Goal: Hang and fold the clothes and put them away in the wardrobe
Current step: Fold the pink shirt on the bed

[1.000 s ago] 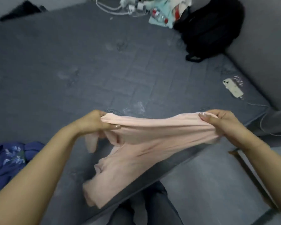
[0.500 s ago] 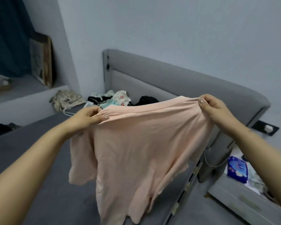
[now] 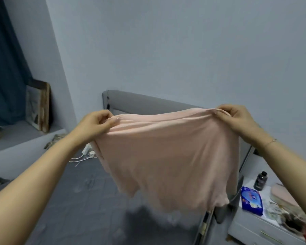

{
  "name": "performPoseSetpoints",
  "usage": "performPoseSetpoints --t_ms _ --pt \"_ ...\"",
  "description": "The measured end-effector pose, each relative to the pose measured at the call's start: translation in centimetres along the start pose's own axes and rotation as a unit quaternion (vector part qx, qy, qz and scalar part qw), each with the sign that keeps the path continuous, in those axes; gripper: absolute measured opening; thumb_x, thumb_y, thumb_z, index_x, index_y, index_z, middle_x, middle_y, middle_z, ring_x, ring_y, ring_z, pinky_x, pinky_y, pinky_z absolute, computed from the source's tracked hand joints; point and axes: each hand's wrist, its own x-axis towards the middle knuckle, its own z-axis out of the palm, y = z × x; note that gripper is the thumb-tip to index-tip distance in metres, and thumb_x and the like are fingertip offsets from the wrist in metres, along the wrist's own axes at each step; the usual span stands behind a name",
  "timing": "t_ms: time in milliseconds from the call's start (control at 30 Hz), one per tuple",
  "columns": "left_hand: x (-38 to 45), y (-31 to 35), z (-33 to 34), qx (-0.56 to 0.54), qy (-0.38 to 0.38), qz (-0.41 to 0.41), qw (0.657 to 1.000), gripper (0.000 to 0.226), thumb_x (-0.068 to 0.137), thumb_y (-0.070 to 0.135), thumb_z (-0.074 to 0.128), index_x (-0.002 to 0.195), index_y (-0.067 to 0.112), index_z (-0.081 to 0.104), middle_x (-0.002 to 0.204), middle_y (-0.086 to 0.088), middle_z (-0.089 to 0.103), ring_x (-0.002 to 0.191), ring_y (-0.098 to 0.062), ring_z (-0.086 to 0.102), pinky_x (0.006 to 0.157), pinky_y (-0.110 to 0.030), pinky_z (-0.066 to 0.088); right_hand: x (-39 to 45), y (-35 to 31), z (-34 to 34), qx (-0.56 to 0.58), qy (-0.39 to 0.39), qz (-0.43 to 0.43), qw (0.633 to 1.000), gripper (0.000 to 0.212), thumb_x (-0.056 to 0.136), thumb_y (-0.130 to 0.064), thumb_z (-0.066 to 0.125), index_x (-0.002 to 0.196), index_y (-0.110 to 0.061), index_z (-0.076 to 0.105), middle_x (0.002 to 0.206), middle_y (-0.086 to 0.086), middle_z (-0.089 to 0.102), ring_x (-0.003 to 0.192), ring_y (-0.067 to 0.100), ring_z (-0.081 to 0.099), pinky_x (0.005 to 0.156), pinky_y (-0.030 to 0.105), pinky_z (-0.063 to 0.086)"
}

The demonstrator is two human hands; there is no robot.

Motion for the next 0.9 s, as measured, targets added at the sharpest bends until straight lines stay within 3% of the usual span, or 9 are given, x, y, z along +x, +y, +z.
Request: performPoseSetpoints --t_ms 67,200,367,467,567,667,733,800,900 --pt "-0.4 1.1 -0.9 0.004 -0.012 0.004 1.0 0.029 0.089 0.032 0.068 0.068 0.016 0.058 0.056 0.009 0.042 0.059 -0.009 0.037 0.058 -0.028 0.03 0.0 -0.2 -0.4 -0.021 0.069 -0.038 0.997 0.022 0.1 -0.022 0.054 0.087 -0.008 0.066 0.081 0.001 0.064 0.073 -0.001 0.052 0.068 0.012 0.038" --pt "-1.4 4.7 -3.0 -0.085 -0.006 0.024 0.996 0.021 0.088 0.026 0.07 0.077 0.01 0.062 0.06 0.014 0.051 0.059 -0.001 0.043 0.054 -0.014 0.032 0.0 -0.6 -0.2 0.036 0.119 -0.025 0.992 0.024 0.103 -0.025 0.047 0.083 -0.017 0.057 0.076 -0.004 0.052 0.071 0.002 0.045 0.064 0.017 0.036" --pt "-2.3 7.6 -5.4 -0.182 -0.081 -0.007 0.98 0.03 0.084 0.032 0.069 0.088 0.002 0.065 0.074 0.002 0.063 0.067 -0.006 0.055 0.061 -0.02 0.043 0.4 -1.6 -1.0 0.099 0.046 0.022 0.994 0.02 0.105 -0.019 0.041 0.093 -0.026 0.055 0.093 -0.001 0.058 0.088 0.012 0.052 0.082 0.032 0.041" --pt "-2.7 7.8 -5.9 -0.149 -0.095 -0.05 0.983 0.028 0.084 0.027 0.071 0.091 0.0 0.067 0.07 0.004 0.067 0.062 -0.002 0.059 0.055 -0.011 0.046 0.6 -2.7 -1.7 0.109 -0.009 0.023 0.994 0.026 0.103 -0.006 0.037 0.091 -0.026 0.048 0.082 -0.002 0.047 0.075 0.011 0.042 0.068 0.028 0.034" --pt "-3.8 7.1 -6.5 -0.138 -0.172 -0.112 0.969 0.037 0.083 0.031 0.07 0.101 -0.002 0.068 0.086 -0.006 0.071 0.076 -0.012 0.065 0.067 -0.022 0.052 0.2 -3.4 -1.3 0.087 -0.061 0.05 0.993 0.032 0.099 0.004 0.034 0.086 -0.023 0.046 0.074 -0.004 0.039 0.065 0.008 0.033 0.057 0.021 0.027" --pt "-5.5 6.5 -6.6 -0.144 -0.208 -0.138 0.958 0.035 0.081 0.033 0.071 0.105 0.008 0.071 0.099 -0.006 0.074 0.086 -0.016 0.07 0.072 -0.024 0.058 -0.4 -4.7 -0.4 0.083 -0.075 0.078 0.991 0.034 0.091 0.008 0.038 0.079 -0.02 0.053 0.071 -0.006 0.047 0.064 0.007 0.039 0.057 0.018 0.03" --pt "-6.8 5.8 -6.8 -0.145 -0.22 -0.149 0.953 0.031 0.084 0.03 0.07 0.11 0.014 0.072 0.107 -0.007 0.074 0.099 -0.022 0.07 0.084 -0.032 0.058 -1.1 -5.4 0.1 0.077 -0.089 0.076 0.99 0.027 0.09 -0.004 0.047 0.077 -0.019 0.065 0.076 -0.008 0.063 0.074 0.008 0.054 0.067 0.018 0.038" --pt "-8.5 4.8 -7.5 -0.117 -0.247 -0.166 0.947 0.033 0.083 0.035 0.071 0.11 0.015 0.072 0.108 -0.01 0.073 0.102 -0.026 0.069 0.09 -0.04 0.055 -2.3 -5.8 0.4 0.032 -0.155 0.065 0.985 0.026 0.088 -0.04 0.057 0.085 -0.022 0.076 0.092 -0.012 0.072 0.089 0.002 0.063 0.078 0.015 0.042" --pt "-11.6 2.9 -8.9 -0.056 -0.287 -0.207 0.934 0.058 0.072 0.065 0.073 0.083 0.008 0.072 0.084 -0.01 0.07 0.074 -0.022 0.064 0.067 -0.031 0.052 -4.5 -6.5 1.2 -0.067 -0.256 0.055 0.963 0.064 0.067 -0.079 0.062 0.088 -0.019 0.076 0.085 -0.015 0.072 0.08 -0.006 0.062 0.07 0.014 0.043"
